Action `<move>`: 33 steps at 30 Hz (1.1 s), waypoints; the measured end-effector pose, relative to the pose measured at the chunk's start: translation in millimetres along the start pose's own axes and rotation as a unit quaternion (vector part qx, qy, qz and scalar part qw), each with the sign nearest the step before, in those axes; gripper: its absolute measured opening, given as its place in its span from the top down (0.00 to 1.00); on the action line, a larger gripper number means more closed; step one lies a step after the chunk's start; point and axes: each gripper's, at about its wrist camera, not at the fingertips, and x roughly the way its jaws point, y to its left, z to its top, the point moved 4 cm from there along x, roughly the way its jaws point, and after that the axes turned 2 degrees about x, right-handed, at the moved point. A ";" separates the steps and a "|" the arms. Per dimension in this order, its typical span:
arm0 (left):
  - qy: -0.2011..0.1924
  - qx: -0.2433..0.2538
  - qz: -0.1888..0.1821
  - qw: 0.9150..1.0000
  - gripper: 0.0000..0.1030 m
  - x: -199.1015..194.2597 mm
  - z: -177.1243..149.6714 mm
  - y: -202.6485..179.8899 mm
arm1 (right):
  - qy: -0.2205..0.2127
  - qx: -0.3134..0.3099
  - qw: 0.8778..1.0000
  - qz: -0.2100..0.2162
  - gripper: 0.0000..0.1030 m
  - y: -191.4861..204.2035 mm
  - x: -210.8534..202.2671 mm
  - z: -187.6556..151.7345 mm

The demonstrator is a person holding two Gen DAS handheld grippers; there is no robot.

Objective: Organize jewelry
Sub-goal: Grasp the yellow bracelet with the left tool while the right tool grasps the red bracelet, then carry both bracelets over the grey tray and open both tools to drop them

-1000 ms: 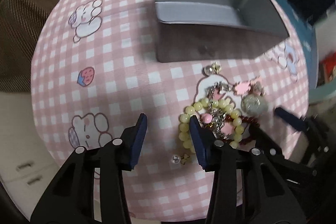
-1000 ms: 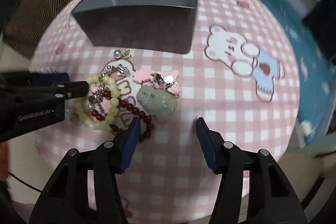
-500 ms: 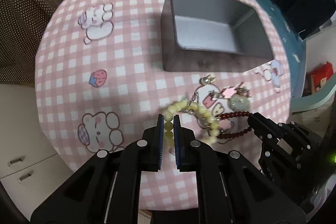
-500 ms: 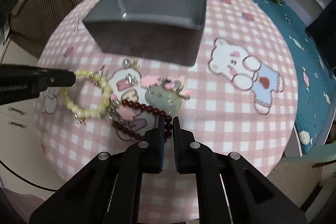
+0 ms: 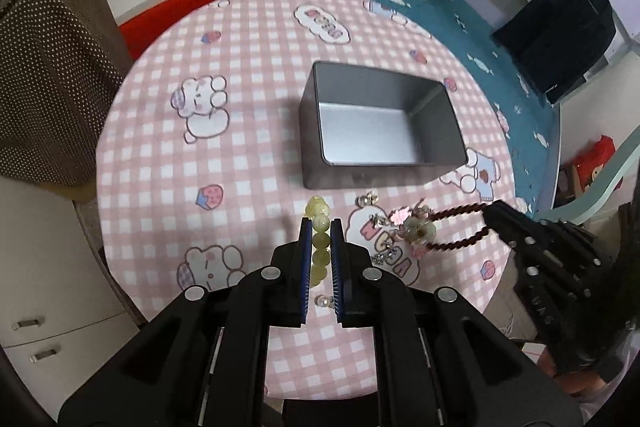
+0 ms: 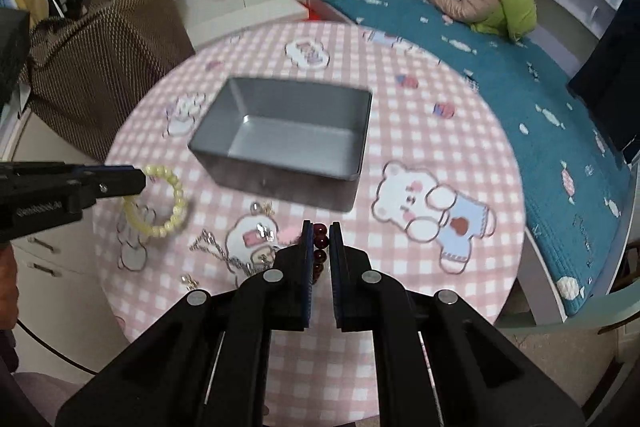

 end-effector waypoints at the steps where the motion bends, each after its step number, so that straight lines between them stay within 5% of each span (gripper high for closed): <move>1: -0.003 -0.002 -0.003 1.000 0.91 -2.8 -0.5 0.7 | -0.005 -0.001 1.000 -0.002 0.94 1.4 -3.2 0.8; 19: -0.073 -0.001 -0.016 0.997 0.91 -41.2 24.1 -23.5 | -0.082 -0.001 0.997 -0.008 0.94 -9.8 -45.9 40.7; 33: -0.050 -0.013 -0.034 0.998 0.91 2.6 67.8 -38.7 | -0.076 -0.037 0.996 0.031 0.93 -16.3 -8.8 79.8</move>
